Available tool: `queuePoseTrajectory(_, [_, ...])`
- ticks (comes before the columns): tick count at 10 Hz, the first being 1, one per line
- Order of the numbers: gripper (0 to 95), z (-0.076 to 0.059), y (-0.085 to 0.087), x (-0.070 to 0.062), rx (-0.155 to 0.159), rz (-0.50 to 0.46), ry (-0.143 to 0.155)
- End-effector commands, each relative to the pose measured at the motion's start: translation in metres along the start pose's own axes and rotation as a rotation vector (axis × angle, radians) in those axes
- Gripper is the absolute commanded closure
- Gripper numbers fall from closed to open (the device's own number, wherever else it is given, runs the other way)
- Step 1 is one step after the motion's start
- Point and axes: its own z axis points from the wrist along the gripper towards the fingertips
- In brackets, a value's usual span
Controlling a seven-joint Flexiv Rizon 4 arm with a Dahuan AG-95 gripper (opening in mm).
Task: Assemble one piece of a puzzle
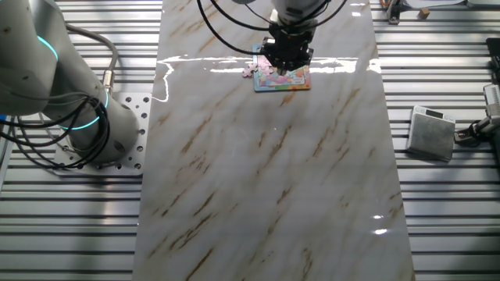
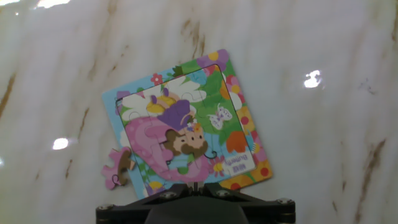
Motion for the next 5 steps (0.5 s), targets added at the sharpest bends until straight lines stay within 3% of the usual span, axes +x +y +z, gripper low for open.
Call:
queuePoseTrajectory(1, [95.0, 0.003, 0.007, 0.0, -0.006, -0.003, 0.006])
queuePoseTrajectory(5, [95.0, 0.011, 0.032, -0.006, -0.024, 0.005, 0.009])
